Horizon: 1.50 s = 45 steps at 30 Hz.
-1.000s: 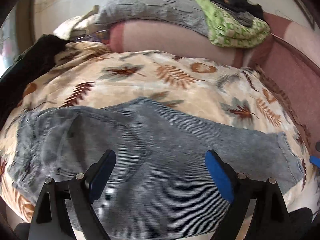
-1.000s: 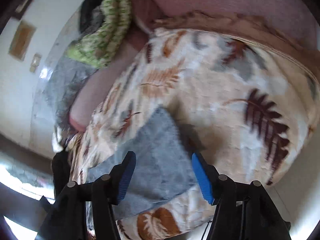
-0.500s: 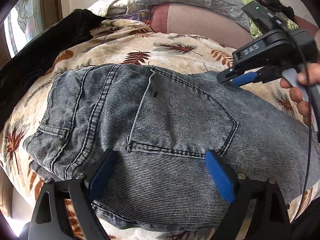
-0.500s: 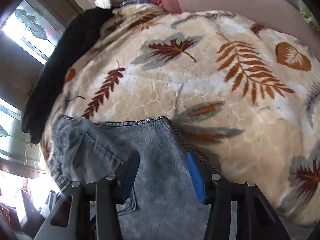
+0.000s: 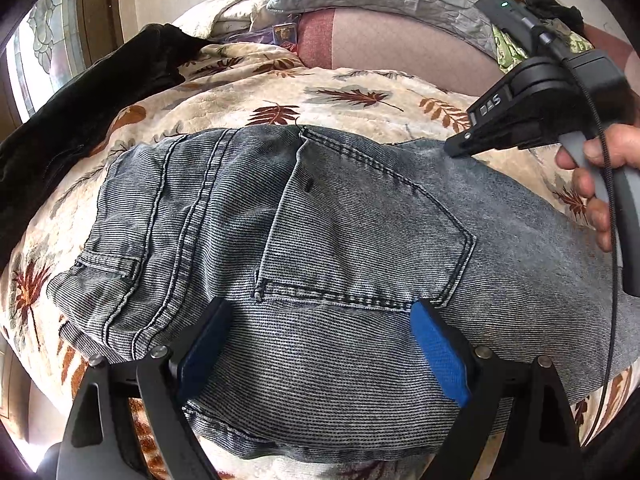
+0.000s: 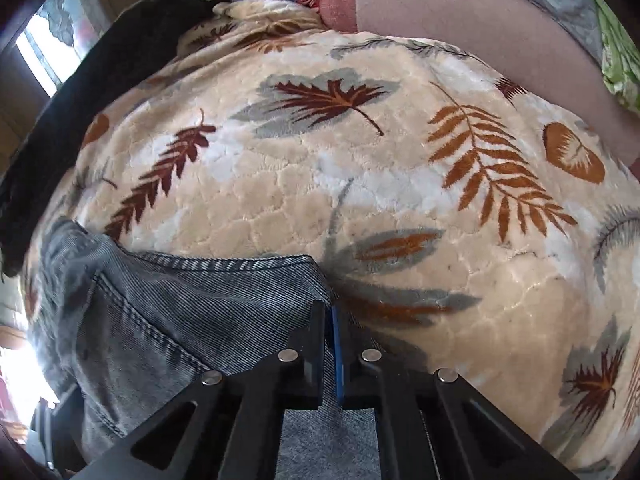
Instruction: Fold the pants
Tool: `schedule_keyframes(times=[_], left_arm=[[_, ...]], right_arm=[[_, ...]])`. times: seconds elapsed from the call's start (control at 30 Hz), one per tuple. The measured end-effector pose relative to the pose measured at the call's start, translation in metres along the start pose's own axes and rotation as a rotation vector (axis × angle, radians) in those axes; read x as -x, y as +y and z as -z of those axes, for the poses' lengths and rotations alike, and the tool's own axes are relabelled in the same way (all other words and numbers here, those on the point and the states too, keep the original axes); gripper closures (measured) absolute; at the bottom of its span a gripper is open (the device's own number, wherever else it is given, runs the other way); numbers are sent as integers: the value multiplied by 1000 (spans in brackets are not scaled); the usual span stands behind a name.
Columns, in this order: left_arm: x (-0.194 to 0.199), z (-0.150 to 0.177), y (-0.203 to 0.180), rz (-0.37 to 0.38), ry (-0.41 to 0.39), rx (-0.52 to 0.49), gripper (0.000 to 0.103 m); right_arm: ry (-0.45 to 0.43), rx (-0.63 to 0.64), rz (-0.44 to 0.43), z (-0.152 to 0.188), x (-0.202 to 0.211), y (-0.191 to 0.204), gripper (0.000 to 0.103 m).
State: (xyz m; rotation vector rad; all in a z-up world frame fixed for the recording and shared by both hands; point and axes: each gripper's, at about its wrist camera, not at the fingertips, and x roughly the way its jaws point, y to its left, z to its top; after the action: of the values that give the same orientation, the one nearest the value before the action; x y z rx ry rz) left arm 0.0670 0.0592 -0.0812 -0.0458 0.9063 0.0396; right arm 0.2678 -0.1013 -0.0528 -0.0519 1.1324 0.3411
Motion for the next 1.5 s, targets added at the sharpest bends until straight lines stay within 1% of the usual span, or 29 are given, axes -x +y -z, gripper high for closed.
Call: schedule_keyframes(times=[0.07,0.13,0.2,0.23,0.27,0.3,0.33,0.37,0.4,0.43,0.5,0.53,0.57,0.6,0.63,0.67,0.7,0.77,0.83,0.87,0.93,1.07,1.13,1.23,1.3,1.37,1.4,1.43,1.5], left_arm=[[0,0,-1,-3,-1,1,12],[0,0,-1,-5,-1,0,12],[0,0,-2,-7,-3,-2,12],[0,0,-2,-8,-4,-4,12],[0,0,-2,-6,-4,-5,12],[0,0,-2,-6,-5,-8,12],[1,1,-2,-4,-8,-6,12],[2,1,-1,-2,-7,-4,12],[2,1,-1,1,-7,-2,12],[2,1,0,2,-5,1,12],[1,0,0,-1,-4,5,12],[1,0,0,-3,-4,4,12],[1,0,-1,-2,-3,4,12],[1,0,0,1,-3,4,12],[0,0,0,2,-4,2,12],[1,0,1,4,-9,0,12],[1,0,1,7,-13,-3,12],[3,1,2,8,-20,-3,12],[5,1,1,0,-33,5,12],[6,1,0,-6,-39,6,12],[10,0,-2,-19,-62,6,12],[31,1,-8,-38,-176,-16,12],[39,1,-13,-48,-212,-37,12],[46,-3,-23,-24,-197,-57,12],[52,-6,-33,10,-177,-69,12],[57,-9,-44,61,-153,-61,12],[57,-10,-52,91,-136,-55,12],[58,-10,-60,111,-124,-50,12],[56,-11,-83,149,-95,-59,12]], right_arm=[[-43,-76,-54,9,22,-9,96],[-54,-171,-130,22,34,-20,96],[-48,-241,-142,33,27,-33,95],[-9,-269,-145,35,13,-40,95],[88,-311,-141,38,-8,-51,95],[96,-364,-165,41,-16,-59,99],[62,-403,-175,42,-6,-65,99],[21,-396,-147,41,9,-63,92],[-23,-365,-148,40,24,-58,92],[-49,-341,-174,41,37,-54,92],[-64,-359,-186,49,48,-55,83],[-56,-371,-161,54,44,-59,72],[-22,-386,-102,58,32,-66,58],[41,-413,-53,64,15,-78,54],[28,-434,-83,66,9,-85,57],[-6,-453,-94,66,17,-87,57],[-15,-467,-92,67,28,-84,57],[-82,-434,-125,75,60,-73,57],[-155,-411,-150,95,94,-66,55],[-180,-411,-161,109,108,-65,49],[-225,-427,-158,140,134,-70,44],[-300,-499,-161,203,168,-101,43],[-328,-556,-163,230,178,-121,42],[-361,-653,-224,268,193,-154,42],[-411,-718,-245,297,209,-176,42],[-462,-819,-223,329,226,-202,32],[-476,-875,-210,345,230,-214,30],[-478,-937,-208,360,232,-228,30],[-452,-1041,-252,382,224,-252,30]])
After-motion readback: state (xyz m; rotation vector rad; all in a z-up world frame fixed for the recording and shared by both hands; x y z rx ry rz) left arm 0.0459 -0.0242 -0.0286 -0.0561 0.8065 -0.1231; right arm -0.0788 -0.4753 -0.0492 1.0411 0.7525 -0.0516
